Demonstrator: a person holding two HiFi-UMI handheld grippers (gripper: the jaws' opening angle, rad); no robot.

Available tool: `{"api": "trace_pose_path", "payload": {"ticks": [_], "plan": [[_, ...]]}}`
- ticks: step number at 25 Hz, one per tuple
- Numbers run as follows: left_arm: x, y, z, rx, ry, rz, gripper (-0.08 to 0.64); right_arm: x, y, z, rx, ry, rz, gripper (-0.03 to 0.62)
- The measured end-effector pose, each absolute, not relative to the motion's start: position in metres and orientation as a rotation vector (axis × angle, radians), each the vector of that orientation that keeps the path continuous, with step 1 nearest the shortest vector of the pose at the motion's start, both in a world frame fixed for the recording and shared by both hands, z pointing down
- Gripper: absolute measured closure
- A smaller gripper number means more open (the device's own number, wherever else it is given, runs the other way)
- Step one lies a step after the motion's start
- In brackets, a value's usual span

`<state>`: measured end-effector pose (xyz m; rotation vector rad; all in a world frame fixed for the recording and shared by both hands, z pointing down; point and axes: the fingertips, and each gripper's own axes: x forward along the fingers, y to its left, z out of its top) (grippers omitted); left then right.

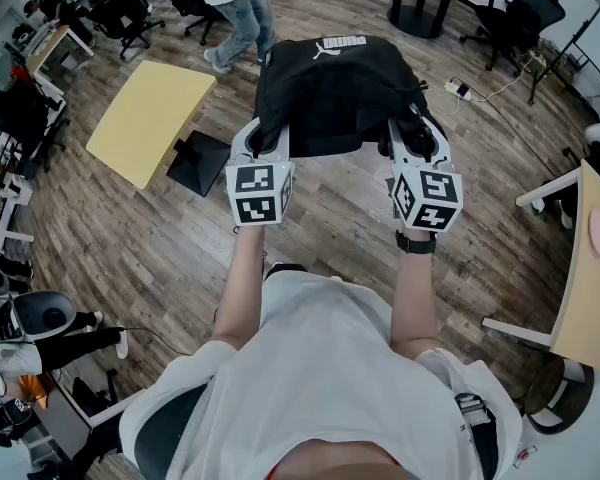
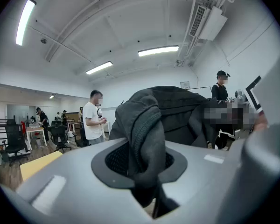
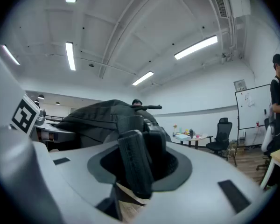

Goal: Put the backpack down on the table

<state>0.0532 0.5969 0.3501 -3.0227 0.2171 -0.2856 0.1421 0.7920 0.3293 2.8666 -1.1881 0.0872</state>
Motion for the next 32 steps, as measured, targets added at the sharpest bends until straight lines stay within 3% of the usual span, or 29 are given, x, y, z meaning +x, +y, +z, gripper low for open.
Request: {"api": "trace_pose_path", "payload": {"ticks": [15, 32], "plan": [[0.088, 0.564, 0.378, -3.045, 0.286, -0.358, 0.469, 0.184, 0.753, 0.356, 2.817, -1.236, 0.202, 0.426], [0.171, 0.370, 0.363, -3.091, 0.482, -0.233, 0.476, 0.280, 0.548, 0.329, 2.710, -1.312, 0.136, 0.425]]}}
